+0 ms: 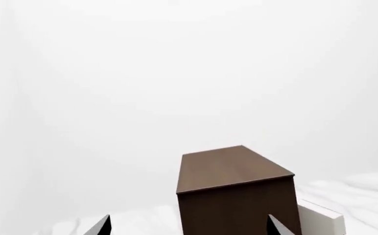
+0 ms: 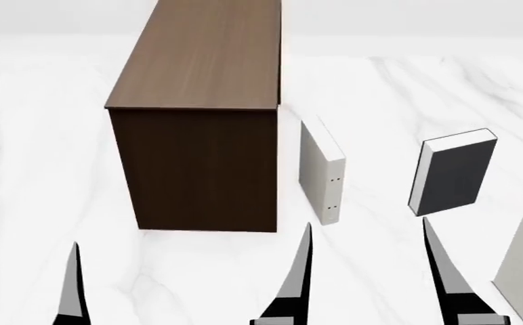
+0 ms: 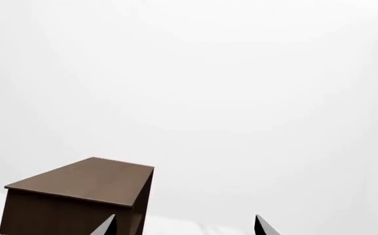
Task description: Pick up the book in the middle and place it on the cabinet shelf.
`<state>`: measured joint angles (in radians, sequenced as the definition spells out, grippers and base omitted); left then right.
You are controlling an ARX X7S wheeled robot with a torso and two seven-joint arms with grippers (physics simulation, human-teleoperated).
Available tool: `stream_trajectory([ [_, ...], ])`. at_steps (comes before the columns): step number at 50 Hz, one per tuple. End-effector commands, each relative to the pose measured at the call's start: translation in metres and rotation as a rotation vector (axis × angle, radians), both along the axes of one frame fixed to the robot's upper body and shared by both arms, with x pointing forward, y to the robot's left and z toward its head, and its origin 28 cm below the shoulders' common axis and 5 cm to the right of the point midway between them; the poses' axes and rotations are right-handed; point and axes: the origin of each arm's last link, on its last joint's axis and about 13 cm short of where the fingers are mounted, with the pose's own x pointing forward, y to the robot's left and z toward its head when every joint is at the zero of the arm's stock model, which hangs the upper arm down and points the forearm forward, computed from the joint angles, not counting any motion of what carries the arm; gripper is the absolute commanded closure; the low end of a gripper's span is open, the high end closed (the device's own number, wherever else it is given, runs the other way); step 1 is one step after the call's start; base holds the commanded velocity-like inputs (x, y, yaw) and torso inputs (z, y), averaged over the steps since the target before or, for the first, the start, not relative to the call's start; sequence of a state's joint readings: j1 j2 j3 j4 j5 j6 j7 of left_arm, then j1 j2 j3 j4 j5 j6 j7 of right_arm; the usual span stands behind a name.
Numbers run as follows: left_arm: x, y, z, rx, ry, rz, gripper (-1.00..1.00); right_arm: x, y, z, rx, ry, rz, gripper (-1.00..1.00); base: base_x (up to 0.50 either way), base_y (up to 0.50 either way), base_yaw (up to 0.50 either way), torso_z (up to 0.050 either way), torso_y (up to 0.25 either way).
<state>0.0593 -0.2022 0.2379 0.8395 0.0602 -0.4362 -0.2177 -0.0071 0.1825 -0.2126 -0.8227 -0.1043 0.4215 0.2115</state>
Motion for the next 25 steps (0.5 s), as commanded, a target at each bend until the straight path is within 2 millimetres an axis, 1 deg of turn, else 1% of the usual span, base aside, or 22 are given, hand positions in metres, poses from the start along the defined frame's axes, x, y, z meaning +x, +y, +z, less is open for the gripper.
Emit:
stream_trajectory([
  [1,0.0002,0.0003,0.0019,0.006,-0.009,-0.003,-1.00,0.0004,-0.0016,0.0012,0.004,0.001,0.000,-1.00,0.50,0.00,0.00,0.000,0.000],
  [25,-0.0004,0.0001,0.0022,0.005,-0.012,-0.006,-1.00,-0.0004,-0.0013,0.0033,0.016,-0.001,-0.003,-1.00,0.50,0.00,0.00,0.000,0.001],
])
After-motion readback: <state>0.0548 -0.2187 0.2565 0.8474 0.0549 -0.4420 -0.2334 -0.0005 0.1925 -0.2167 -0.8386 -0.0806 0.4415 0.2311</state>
